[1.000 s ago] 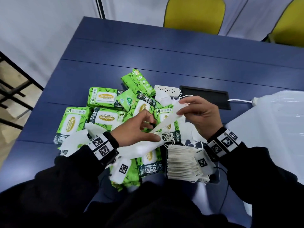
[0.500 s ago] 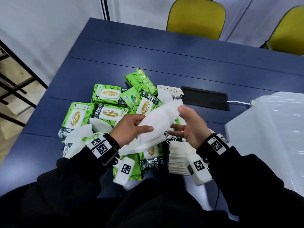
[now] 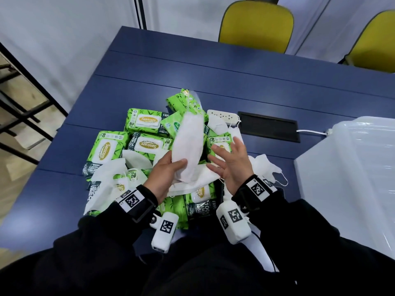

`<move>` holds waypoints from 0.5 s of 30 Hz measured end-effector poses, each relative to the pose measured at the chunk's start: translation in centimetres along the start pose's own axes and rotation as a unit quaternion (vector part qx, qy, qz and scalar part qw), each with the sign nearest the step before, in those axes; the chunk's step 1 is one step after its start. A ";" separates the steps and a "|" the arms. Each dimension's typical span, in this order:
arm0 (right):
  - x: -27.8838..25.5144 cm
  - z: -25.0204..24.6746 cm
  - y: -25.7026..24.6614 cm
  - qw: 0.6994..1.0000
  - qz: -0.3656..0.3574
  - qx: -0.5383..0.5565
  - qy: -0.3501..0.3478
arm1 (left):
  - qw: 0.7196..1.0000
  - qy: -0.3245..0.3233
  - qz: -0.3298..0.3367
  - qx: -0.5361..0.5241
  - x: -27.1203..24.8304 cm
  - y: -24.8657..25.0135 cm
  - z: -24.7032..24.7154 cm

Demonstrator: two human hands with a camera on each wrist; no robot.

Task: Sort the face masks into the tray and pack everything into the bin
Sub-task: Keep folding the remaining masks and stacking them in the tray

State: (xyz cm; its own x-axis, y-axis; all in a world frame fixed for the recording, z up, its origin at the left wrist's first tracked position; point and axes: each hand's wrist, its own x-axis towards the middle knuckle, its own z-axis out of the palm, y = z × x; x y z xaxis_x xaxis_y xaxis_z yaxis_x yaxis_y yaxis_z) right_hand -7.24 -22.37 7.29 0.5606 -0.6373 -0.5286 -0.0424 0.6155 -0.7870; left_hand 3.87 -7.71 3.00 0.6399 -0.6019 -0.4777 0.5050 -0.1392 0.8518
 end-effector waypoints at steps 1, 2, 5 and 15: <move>0.1 0.1 -0.1 1.000 -0.026 -0.006 0.003 | 1.000 0.012 -0.008 -0.020 -0.2 -0.3 0.2; 0.2 0.2 -0.3 0.999 -0.036 -0.018 -0.004 | 0.999 0.024 -0.014 -0.043 -0.3 -0.5 0.3; 0.2 0.4 -0.8 0.990 0.028 -0.119 -0.070 | 0.992 0.022 -0.035 -0.120 -0.6 -0.7 0.4; 0.9 -0.4 -1.4 0.926 -0.001 -0.351 -0.137 | 0.993 0.095 0.021 -0.073 -0.1 1.4 -2.1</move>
State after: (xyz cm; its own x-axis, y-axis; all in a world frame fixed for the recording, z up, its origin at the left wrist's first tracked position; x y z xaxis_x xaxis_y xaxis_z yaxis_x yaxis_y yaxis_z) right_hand -6.97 -23.99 7.76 0.7455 -0.4380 -0.5023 -0.5152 0.0995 -0.8513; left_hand 5.77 -6.23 3.81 0.7528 -0.4433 -0.4865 0.5458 0.0072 0.8379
